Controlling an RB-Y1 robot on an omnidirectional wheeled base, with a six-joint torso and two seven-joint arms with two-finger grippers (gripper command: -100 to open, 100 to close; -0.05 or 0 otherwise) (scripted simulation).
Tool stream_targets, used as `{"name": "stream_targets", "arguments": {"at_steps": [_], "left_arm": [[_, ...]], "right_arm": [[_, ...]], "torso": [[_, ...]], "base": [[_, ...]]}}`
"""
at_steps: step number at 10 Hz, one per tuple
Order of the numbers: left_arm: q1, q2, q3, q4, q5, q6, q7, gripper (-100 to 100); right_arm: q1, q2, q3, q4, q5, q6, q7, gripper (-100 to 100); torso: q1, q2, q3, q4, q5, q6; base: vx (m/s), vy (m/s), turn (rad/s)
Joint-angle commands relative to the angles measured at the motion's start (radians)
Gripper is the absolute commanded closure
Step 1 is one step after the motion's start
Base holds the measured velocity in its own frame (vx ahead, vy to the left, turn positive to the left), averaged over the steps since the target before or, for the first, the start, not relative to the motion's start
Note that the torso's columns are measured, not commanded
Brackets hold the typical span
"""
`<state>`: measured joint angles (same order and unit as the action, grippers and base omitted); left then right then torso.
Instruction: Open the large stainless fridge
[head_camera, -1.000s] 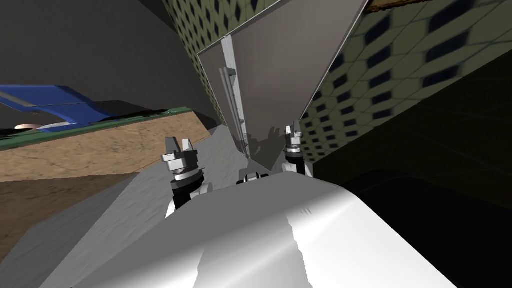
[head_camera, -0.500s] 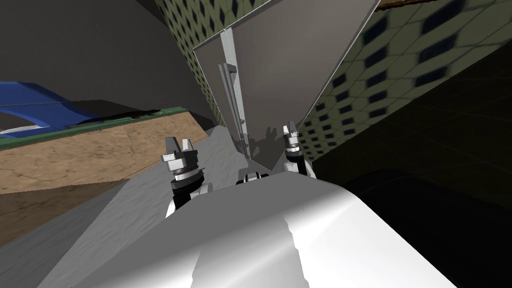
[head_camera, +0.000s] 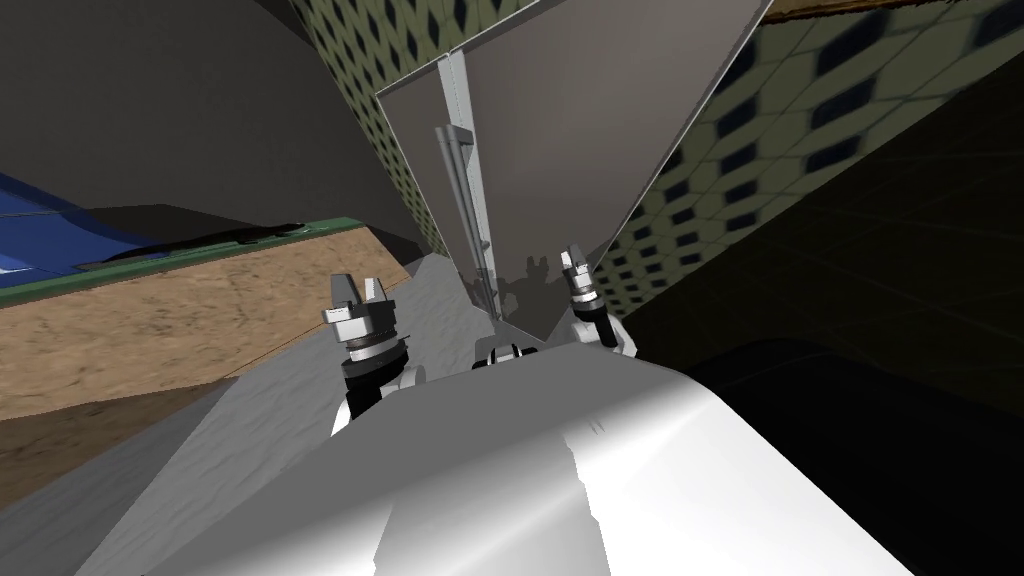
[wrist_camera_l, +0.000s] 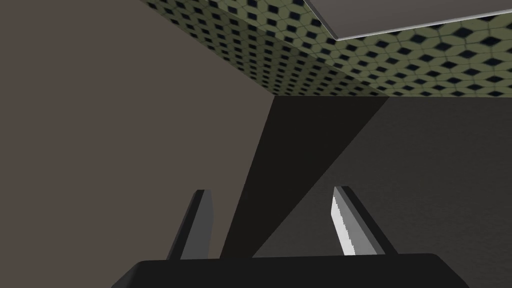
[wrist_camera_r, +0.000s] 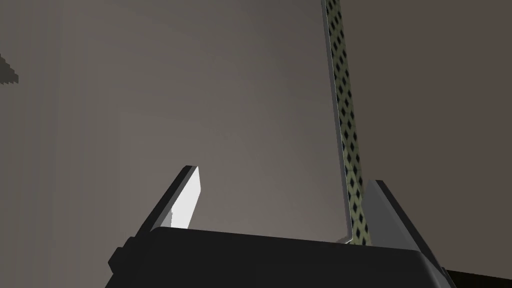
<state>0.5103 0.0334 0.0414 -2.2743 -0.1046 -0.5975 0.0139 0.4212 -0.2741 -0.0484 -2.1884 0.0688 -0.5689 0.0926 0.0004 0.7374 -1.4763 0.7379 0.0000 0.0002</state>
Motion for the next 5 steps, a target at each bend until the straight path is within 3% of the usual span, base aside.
{"name": "stream_targets", "arguments": {"at_steps": [1, 5], "left_arm": [[0.0, 0.0, 0.0, 0.0, 0.0, 0.0, 0.0, 0], [0.0, 0.0, 0.0, 0.0, 0.0, 0.0, 0.0, 0]], "right_arm": [[-0.03, -0.076, 0.002, 0.027, 0.006, 0.003, -0.014, -100], [-0.069, -0.194, 0.005, 0.067, 0.015, 0.002, -0.034, -100]], "torso": [[-0.001, 0.001, 0.0, 0.0, 0.0, -0.001], [0.0, 0.0, 0.0, 0.0, 0.0, -0.001]], "base": [[0.051, 0.102, -0.152], [0.056, 0.125, -0.128]]}}
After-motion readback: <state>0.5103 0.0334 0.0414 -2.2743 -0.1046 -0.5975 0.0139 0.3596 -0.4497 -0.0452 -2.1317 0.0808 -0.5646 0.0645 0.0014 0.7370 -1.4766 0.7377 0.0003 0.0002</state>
